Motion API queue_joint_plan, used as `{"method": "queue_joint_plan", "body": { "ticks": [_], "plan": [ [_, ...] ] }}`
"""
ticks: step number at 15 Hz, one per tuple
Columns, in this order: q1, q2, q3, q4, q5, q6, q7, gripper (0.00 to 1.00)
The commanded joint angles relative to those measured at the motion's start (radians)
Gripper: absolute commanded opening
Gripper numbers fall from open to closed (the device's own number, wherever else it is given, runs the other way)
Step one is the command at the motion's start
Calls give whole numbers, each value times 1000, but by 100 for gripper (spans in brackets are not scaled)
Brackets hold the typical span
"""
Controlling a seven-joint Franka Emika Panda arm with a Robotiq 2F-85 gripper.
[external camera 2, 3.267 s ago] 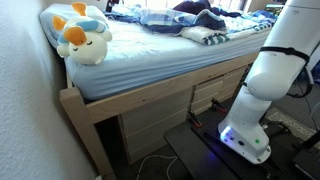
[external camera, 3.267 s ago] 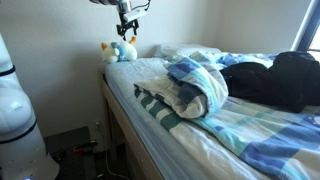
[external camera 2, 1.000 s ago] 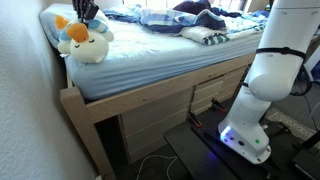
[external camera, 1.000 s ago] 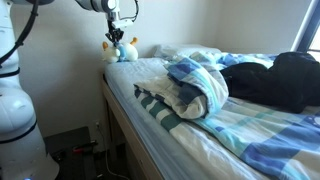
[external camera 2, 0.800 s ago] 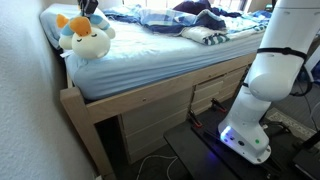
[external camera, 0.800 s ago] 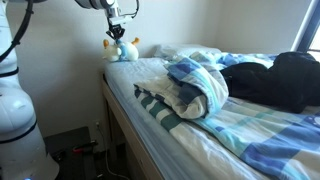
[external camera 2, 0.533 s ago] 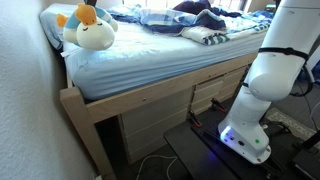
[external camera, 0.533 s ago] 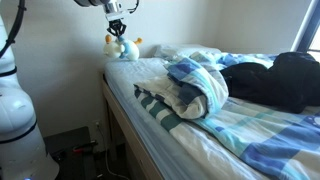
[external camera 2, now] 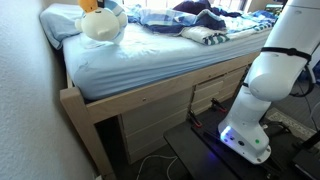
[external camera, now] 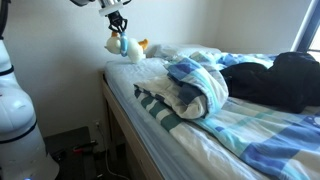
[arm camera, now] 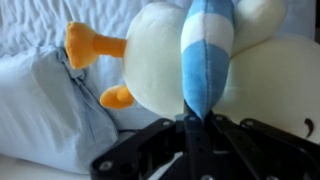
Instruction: Place the stuffed duck under the the duvet cover
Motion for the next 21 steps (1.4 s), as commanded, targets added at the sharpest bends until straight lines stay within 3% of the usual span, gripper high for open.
{"method": "queue_joint_plan", "body": {
  "ticks": [1, 11, 21],
  "plan": [
    [1, -60, 14, -20, -91, -90, 116, 2],
    [-13, -126, 26, -51, -204, -362, 226, 2],
    [-68, -135, -30, -128, -298, -394, 186, 2]
  ]
}}
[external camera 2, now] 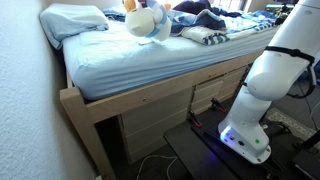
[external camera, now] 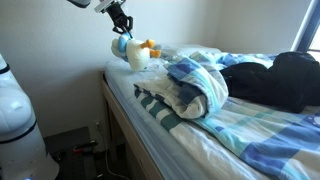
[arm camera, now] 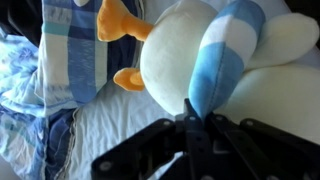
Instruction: Place the stuffed duck under the the duvet cover
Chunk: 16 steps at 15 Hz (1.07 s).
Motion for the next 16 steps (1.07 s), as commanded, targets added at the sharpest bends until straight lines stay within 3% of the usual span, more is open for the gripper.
{"method": "queue_joint_plan", "body": {
  "ticks": [1, 8, 16],
  "plan": [
    [-21, -28, -14, -40, -61, -10, -20, 2],
    [-29, -6, -32, -61, -205, 49, -93, 2],
    [-29, 68, -38, -191, -200, 239, -97, 2]
  ]
}}
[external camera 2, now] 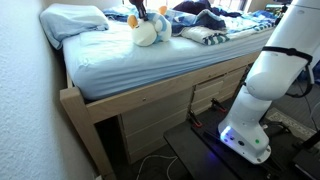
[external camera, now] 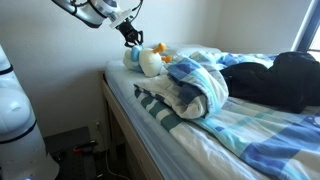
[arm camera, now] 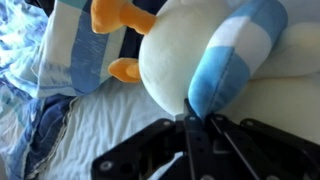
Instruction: Place the stuffed duck under the the duvet cover
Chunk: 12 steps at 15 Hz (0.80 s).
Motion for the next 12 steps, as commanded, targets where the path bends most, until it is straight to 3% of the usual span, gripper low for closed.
{"method": "queue_joint_plan", "body": {
  "ticks": [1, 7, 8, 9, 12],
  "plan": [
    [-1, 6, -9, -56, -14, 74, 9, 2],
    [6, -13, -4, -60, 15, 98, 52, 2],
    [8, -18, -4, -58, 24, 106, 58, 22],
    [11, -22, -2, -52, 35, 110, 53, 34],
    [20, -33, 3, -26, 78, 117, 33, 55]
  ]
}}
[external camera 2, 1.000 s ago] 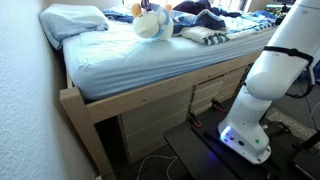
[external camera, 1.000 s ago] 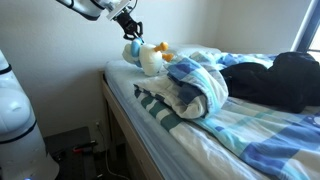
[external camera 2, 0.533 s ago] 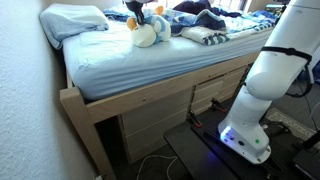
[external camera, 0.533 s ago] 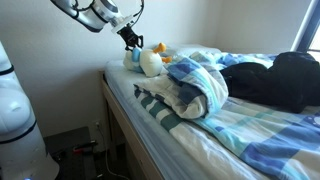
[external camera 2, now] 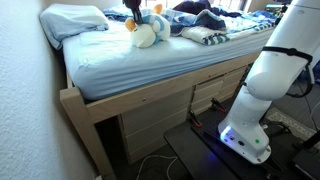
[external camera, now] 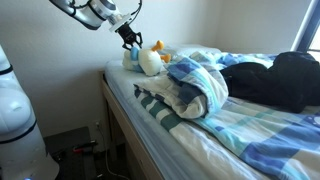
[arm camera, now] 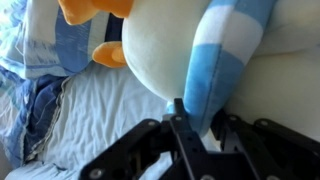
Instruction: Place the stuffed duck under the the duvet cover
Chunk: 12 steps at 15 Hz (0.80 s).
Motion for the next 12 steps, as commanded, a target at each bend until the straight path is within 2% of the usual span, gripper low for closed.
{"method": "queue_joint_plan", "body": {
  "ticks": [1, 6, 12],
  "plan": [
    [12, -34, 6, 8, 54, 20, -4, 62],
    [23, -54, 15, 57, 76, 13, -36, 99],
    [19, -99, 14, 106, 51, -2, -69, 100]
  ]
}}
